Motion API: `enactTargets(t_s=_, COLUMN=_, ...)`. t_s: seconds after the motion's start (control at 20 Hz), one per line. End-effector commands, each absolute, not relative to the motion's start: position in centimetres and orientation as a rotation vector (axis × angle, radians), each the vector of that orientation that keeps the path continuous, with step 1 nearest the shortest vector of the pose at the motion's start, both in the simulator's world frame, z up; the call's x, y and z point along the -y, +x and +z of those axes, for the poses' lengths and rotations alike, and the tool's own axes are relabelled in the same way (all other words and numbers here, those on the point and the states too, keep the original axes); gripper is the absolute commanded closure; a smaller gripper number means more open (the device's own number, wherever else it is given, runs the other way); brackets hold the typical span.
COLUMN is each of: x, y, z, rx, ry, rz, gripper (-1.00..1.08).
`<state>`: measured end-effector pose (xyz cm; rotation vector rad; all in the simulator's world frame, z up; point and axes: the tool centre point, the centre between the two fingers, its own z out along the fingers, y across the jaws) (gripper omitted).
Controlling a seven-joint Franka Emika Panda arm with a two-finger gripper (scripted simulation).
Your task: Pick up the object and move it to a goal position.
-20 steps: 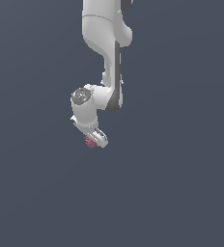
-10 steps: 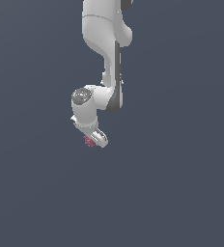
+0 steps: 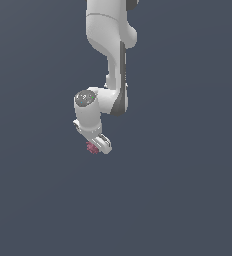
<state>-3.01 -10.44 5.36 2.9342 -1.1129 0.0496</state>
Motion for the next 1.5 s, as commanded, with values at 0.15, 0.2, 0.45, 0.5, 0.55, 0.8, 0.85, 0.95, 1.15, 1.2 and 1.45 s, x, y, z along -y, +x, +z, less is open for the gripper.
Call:
enactTargets(t_s=0.15, x=10.3, y=-1.1, z=7.2, rx=1.178, ry=2.900, rz=0.139, gripper=1.08)
enactTargets(t_s=0.2, x=10.3, y=-0.7, z=7.7, rx=1.193, ry=2.891, rz=0.160, gripper=1.08)
enactTargets(t_s=0.45, x=10.2, y=1.7, z=10.4, rx=1.281, ry=2.834, rz=0.282, gripper=1.08)
enactTargets(t_s=0.5, x=10.2, y=2.2, z=11.0, rx=1.300, ry=2.820, rz=0.309, gripper=1.08)
enactTargets(t_s=0.55, x=10.2, y=2.7, z=11.7, rx=1.319, ry=2.805, rz=0.336, gripper=1.08)
enactTargets(t_s=0.8, x=10.2, y=4.9, z=14.9, rx=1.408, ry=2.731, rz=0.467, gripper=1.08)
enactTargets(t_s=0.85, x=10.2, y=5.4, z=15.5, rx=1.424, ry=2.715, rz=0.492, gripper=1.08)
enactTargets(t_s=0.95, x=10.2, y=6.1, z=16.8, rx=1.456, ry=2.684, rz=0.541, gripper=1.08)
enactTargets(t_s=1.15, x=10.2, y=7.5, z=19.4, rx=1.517, ry=2.619, rz=0.636, gripper=1.08)
enactTargets(t_s=1.2, x=10.2, y=7.9, z=20.1, rx=1.531, ry=2.602, rz=0.659, gripper=1.08)
enactTargets(t_s=1.45, x=10.3, y=9.3, z=23.3, rx=1.600, ry=2.516, rz=0.772, gripper=1.08)
